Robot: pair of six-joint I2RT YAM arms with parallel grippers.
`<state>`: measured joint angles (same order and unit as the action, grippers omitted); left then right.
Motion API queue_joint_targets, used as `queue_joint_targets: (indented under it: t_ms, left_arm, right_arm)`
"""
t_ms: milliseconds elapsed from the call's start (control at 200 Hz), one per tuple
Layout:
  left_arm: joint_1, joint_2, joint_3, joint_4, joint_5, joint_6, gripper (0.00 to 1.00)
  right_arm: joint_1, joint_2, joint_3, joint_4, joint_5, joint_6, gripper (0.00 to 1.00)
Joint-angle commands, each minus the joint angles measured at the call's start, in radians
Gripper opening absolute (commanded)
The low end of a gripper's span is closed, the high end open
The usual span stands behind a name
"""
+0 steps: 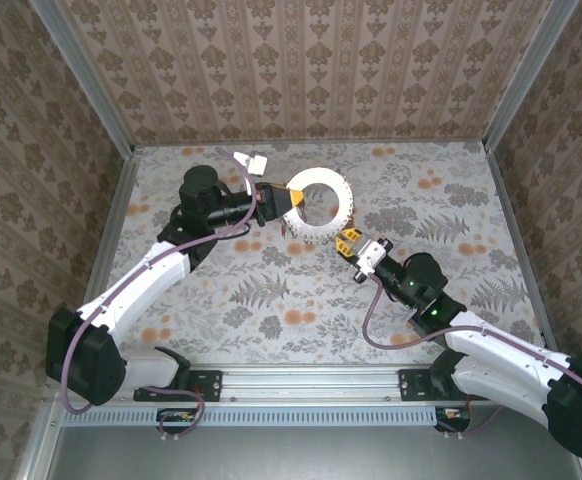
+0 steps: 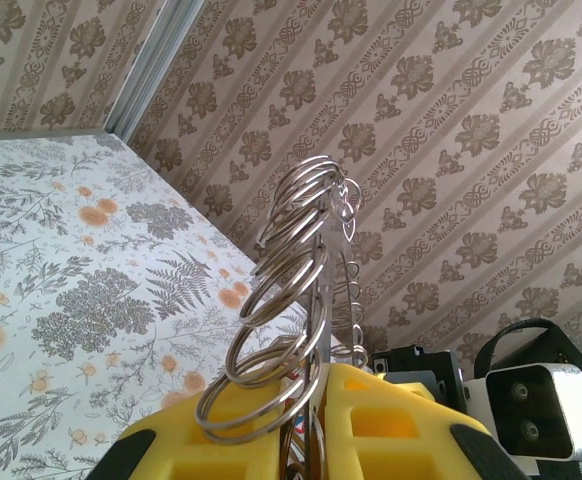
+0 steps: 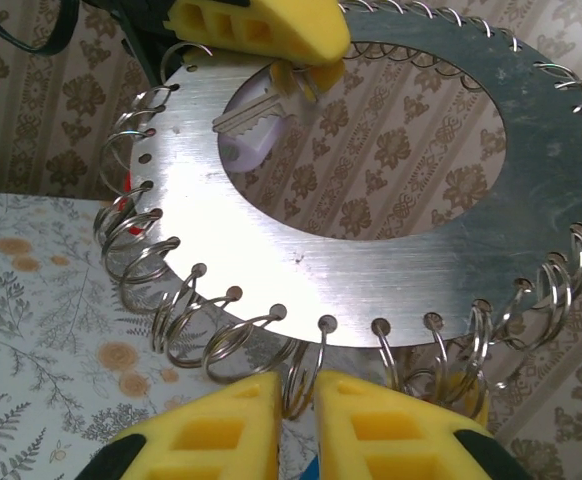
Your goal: Put the keys on the keyring
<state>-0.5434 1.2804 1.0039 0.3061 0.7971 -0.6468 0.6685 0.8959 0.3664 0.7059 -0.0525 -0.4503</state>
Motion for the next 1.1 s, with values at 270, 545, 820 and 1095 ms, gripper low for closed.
queue_joint_targets:
  t_ms: [270,545,820,1095]
  left_arm:
    - [-0.012,-0.004,0.036,0.068,0.014,-0.03,0.0]
    - [-0.009,-0.01,0.004,0.047,-0.104,-0.057,0.01]
    - [0.0,0.026,-0.094,0.106,-0.223,-0.231,0.07]
    - [-0.006,0.097,-0.193,0.179,-0.264,-0.41,0.3]
  right_arm:
    - [0.006,0.014,-0.021,0.08,0.048,0.005,0.1]
    - [0.006,-0.002,-0.027,0.053,0.078,0.011,0.0]
    - [0.004,-0.026,0.021,-0.051,0.081,0.072,0.0]
    - [-0.037,0.006,0.083,-0.168,0.011,0.165,0.0]
